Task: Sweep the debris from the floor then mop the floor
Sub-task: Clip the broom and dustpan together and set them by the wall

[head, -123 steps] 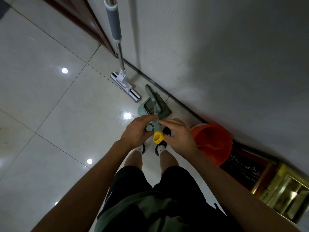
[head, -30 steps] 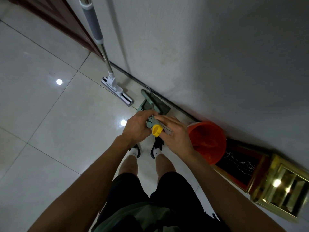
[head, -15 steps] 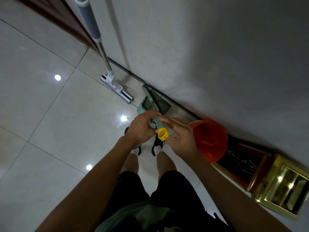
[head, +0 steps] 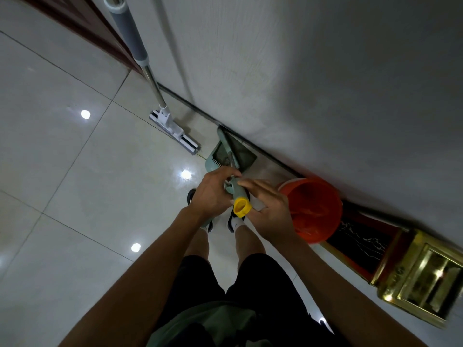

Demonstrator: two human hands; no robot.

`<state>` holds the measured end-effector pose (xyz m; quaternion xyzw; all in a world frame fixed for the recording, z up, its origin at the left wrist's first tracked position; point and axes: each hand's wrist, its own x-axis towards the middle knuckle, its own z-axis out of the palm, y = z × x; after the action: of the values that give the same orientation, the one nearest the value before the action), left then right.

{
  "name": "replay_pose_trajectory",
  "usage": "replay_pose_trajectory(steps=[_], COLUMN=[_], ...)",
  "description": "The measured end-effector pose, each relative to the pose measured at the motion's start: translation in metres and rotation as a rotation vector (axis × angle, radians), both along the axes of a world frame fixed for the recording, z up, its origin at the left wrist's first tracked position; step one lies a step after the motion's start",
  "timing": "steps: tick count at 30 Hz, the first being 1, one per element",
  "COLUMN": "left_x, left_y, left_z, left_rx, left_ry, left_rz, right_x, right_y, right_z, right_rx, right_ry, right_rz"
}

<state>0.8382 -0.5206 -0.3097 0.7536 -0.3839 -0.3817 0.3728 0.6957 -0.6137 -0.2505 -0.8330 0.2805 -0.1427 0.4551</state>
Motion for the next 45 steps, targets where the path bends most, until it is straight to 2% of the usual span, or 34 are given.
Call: replay_pose_trajectory(steps=[5,12,15,18,45], left_x=[0.001,0.002,0.008,0.004,0.004], left_y=[0.008,0.016,0.012,0.009,0.001], left_z=[-0.002,0.000,-0.002,-0.001,-0.003], left_rx=[-0.009,0.017,0.049,0.064,0.110], left_ry=[0.011,-0.010,-0.041,-0.029,-0.031], left_rz=[-0.020,-0.048,-0.070,-0.058,-0.065], right_x=[0.001,0.000,0.005,0.002,0.001], right_y=[0.006,0.011,0.011,0.008,0.010], right_z=[0.004,0.006,0.015,0.019,0.022], right_rx=[-0.123,-0.190,-0.147,-0.107,-0.119], right_ry=[-0.043,-0.098,-0.145,-0.106,-0.170], right_rz=[0.046,0.046,-0.013,-0.011,-0.057])
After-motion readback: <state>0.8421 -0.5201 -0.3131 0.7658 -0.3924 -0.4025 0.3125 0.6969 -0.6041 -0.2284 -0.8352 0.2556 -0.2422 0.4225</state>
